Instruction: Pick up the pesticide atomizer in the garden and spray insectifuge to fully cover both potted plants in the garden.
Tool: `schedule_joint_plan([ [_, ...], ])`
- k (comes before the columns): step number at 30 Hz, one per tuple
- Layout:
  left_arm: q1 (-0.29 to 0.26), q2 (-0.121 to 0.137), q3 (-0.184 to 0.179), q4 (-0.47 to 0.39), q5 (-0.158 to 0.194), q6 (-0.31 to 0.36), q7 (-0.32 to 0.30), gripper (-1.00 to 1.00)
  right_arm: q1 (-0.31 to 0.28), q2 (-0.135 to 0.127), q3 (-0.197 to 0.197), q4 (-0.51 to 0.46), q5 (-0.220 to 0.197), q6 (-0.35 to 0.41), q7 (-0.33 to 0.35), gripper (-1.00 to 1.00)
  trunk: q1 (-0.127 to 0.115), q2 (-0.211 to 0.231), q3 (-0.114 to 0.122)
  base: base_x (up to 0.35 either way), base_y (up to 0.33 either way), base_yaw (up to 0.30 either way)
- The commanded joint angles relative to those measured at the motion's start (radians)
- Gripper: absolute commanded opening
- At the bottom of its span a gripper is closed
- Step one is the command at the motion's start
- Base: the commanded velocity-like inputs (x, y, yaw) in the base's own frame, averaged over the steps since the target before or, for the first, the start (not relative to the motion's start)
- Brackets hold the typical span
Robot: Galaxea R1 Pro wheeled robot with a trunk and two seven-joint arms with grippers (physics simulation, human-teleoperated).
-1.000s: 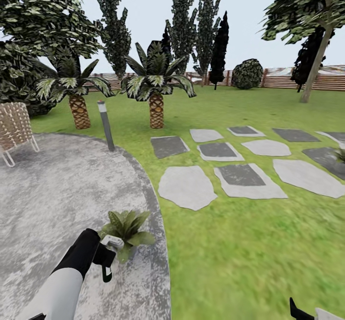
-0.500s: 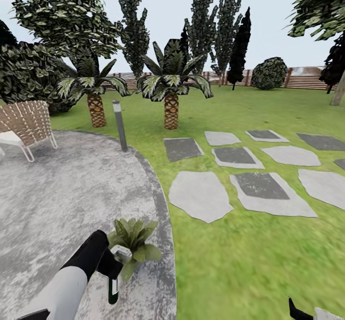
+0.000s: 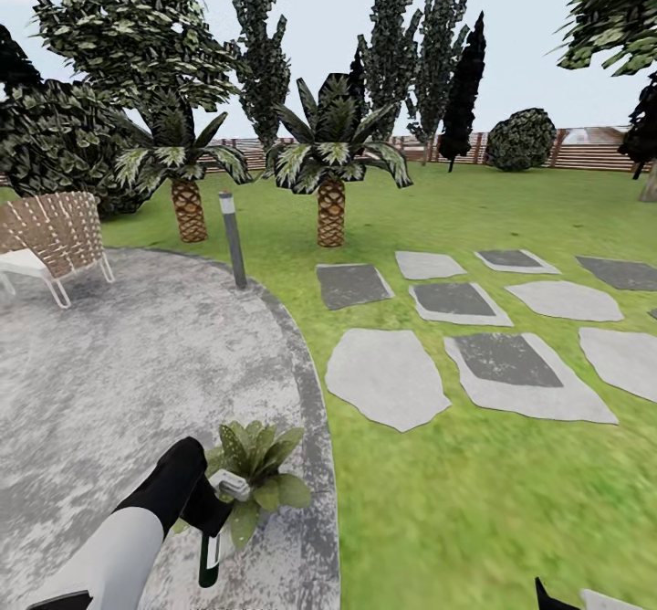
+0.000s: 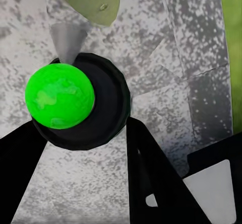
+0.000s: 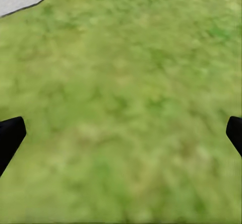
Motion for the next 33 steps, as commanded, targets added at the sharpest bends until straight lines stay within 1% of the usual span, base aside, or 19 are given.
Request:
schedule_joint_plan([
  [1,0.000,-0.002,0.005,0.000,-0.011,0.004,-0.007,-1.00,-0.001,0.000,-0.009,0.005,0.005,-0.005,0.008,1.00,0.000,0.000,-0.001,0.000,0.000,0.243],
  [21,0.002,-0.012,0.005,0.005,-0.015,0.004,-0.007,-1.00,-0.002,-0.011,-0.013,0.008,0.004,-0.006,0.005,1.00,0.000,0.000,-0.001,0.000,0.000,0.275],
  [26,0.002,-0.012,0.006,0.005,-0.015,0.004,-0.007,-1.00,-0.002,-0.012,-0.015,0.004,0.002,-0.006,0.005,1.00,0.000,0.000,-0.001,0.110,-0.079,0.064],
  [33,0.002,-0.013,0.006,0.005,-0.017,0.004,-0.007,-1.00,-0.002,-0.012,-0.014,0.006,0.004,-0.006,0.005,1.00,0.000,0.000,-0.001,0.065,-0.250,0.002],
])
